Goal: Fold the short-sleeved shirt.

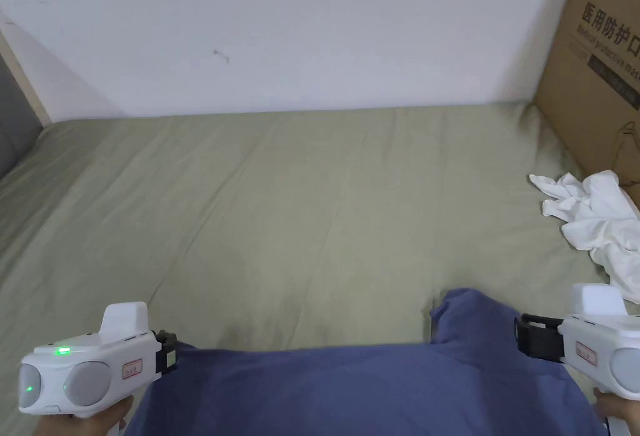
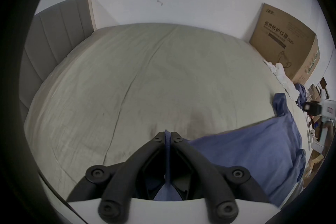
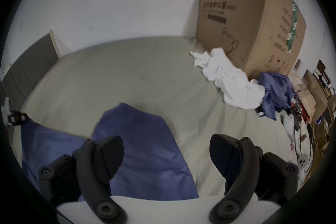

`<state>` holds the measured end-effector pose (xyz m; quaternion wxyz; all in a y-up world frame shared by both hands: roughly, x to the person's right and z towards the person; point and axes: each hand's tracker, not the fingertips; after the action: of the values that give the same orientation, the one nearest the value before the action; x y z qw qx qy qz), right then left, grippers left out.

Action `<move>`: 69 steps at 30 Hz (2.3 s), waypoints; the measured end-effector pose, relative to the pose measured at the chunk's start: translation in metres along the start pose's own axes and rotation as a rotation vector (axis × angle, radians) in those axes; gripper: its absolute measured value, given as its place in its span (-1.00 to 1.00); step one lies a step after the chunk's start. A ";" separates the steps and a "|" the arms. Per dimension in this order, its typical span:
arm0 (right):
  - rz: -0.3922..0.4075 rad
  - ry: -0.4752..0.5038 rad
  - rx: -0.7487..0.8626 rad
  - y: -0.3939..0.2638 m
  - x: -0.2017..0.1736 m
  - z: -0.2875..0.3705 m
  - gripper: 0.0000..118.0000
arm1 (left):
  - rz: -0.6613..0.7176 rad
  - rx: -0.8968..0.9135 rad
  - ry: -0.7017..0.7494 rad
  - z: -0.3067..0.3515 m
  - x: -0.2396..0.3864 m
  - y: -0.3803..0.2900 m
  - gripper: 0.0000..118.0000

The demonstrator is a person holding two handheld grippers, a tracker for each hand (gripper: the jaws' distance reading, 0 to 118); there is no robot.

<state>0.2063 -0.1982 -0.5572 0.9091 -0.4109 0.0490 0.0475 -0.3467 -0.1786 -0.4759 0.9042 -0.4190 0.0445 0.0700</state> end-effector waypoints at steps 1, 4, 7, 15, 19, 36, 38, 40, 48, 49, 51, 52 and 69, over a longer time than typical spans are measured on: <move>0.016 -0.010 -0.034 0.001 0.001 -0.013 0.68 | -0.001 0.004 0.001 0.003 0.000 0.000 -0.98; 0.016 0.021 -0.109 0.002 -0.003 -0.041 0.62 | -0.002 0.008 -0.001 0.007 0.000 0.000 -0.98; -0.009 0.030 -0.157 0.001 -0.008 -0.057 0.24 | 0.005 0.012 0.003 0.008 -0.001 -0.003 -0.98; 0.063 0.070 -0.166 -0.001 -0.020 -0.035 -0.99 | 0.045 0.007 0.013 0.010 -0.004 -0.013 -0.98; 0.091 0.092 -0.080 -0.001 -0.021 0.010 -0.99 | 0.080 0.017 0.019 0.024 -0.005 -0.019 -0.98; -0.024 0.282 0.160 -0.100 0.029 0.230 -0.99 | 0.160 0.070 0.039 0.145 -0.026 -0.097 -0.98; -0.035 0.289 0.144 -0.126 0.030 0.238 -0.99 | 0.156 0.057 0.040 0.155 -0.025 -0.119 -0.98; -0.048 0.286 0.120 -0.150 0.030 0.242 -0.99 | 0.145 0.035 0.048 0.159 -0.024 -0.141 -0.98; -0.118 0.230 -0.056 -0.232 0.026 0.218 -0.99 | 0.161 -0.056 0.064 0.154 -0.024 -0.226 -0.98; -0.110 0.207 -0.080 -0.239 0.025 0.212 -0.99 | 0.159 -0.069 0.065 0.152 -0.024 -0.233 -0.98; -0.119 0.181 -0.110 -0.251 0.028 0.196 -0.99 | 0.162 -0.091 0.067 0.147 -0.025 -0.244 -0.98; -0.110 0.165 -0.126 -0.254 0.026 0.191 -0.99 | 0.156 -0.095 0.069 0.144 -0.026 -0.248 -0.98; -0.007 0.089 0.402 -0.143 -0.026 0.314 0.60 | 0.089 0.362 0.075 0.247 0.038 -0.159 0.69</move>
<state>0.2145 -0.0575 -0.2417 0.9700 -0.2229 0.0960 0.0155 -0.2779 -0.0884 -0.2021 0.9585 -0.2493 0.1088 0.0853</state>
